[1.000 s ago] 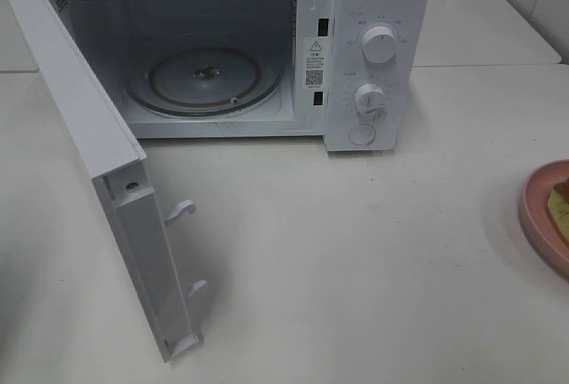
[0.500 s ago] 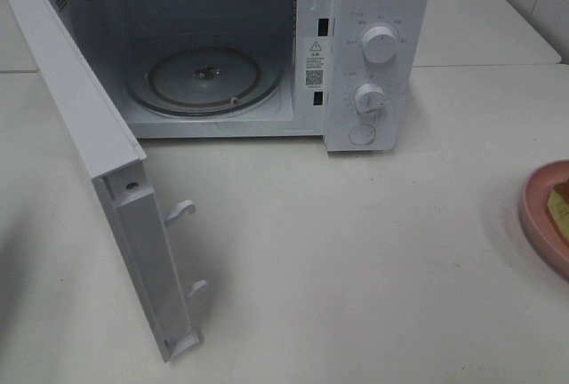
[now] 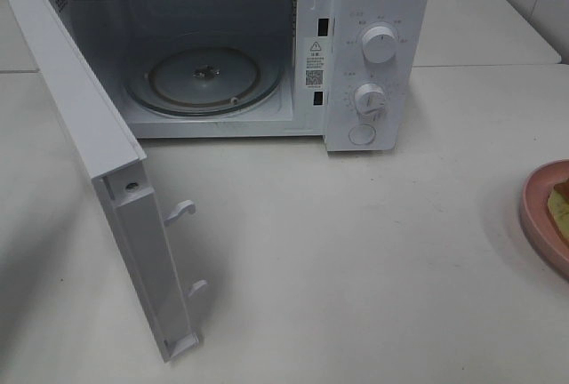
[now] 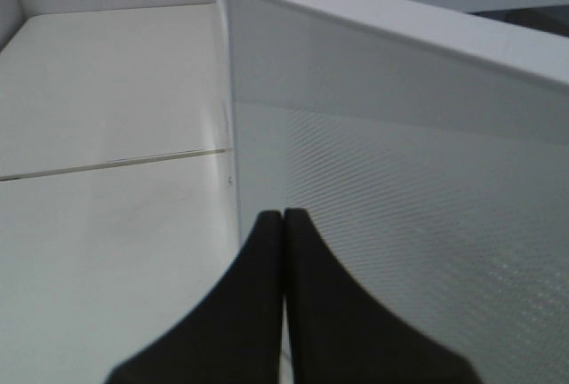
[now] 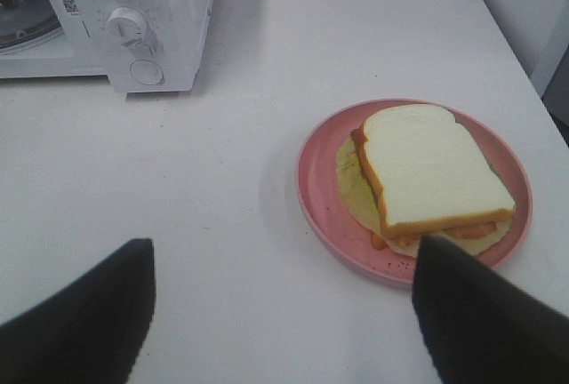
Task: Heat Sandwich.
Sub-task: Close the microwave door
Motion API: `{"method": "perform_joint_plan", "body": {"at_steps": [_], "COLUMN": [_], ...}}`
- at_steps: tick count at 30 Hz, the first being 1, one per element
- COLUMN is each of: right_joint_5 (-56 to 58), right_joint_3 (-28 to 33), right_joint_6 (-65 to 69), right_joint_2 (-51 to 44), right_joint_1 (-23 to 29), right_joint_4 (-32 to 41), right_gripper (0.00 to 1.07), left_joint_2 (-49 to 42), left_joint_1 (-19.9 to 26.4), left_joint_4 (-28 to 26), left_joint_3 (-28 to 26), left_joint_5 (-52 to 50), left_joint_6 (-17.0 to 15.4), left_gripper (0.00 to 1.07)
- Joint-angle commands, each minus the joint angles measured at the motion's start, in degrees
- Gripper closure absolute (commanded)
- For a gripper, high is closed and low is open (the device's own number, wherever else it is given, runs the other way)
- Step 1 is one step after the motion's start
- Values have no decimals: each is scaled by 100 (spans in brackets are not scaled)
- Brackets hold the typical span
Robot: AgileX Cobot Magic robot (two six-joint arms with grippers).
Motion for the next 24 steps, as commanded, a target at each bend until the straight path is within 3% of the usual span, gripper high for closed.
{"method": "perform_joint_plan", "body": {"at_steps": [1, 4, 10, 14, 16, 24], "right_joint_5": [-40, -40, -40, -40, -40, -40], "right_joint_3": [11, 11, 11, 11, 11, 11], "right_joint_6": [-69, -69, -69, -69, -69, -69], "right_joint_2": [-160, -160, -160, -160, -160, -160], "right_joint_1": [-34, -34, -34, -34, -34, -34], "right_joint_4": [0, 0, 0, 0, 0, 0], "right_gripper": [31, 31, 31, 31, 31, 31], "left_joint_2": [160, 498, 814, 1008, 1175, 1438], "left_joint_1": [17, 17, -46, -407, -768, -1547], "left_joint_4": [418, 854, 917, 825, 527, -539], "left_joint_3": [-138, -286, -430, -544, -636, -928], "left_joint_5": [-304, -607, -636, -625, -636, -584], "left_joint_6": [-367, -602, -619, -544, -309, 57], "left_gripper": [107, 107, 107, 107, 107, 107]}}
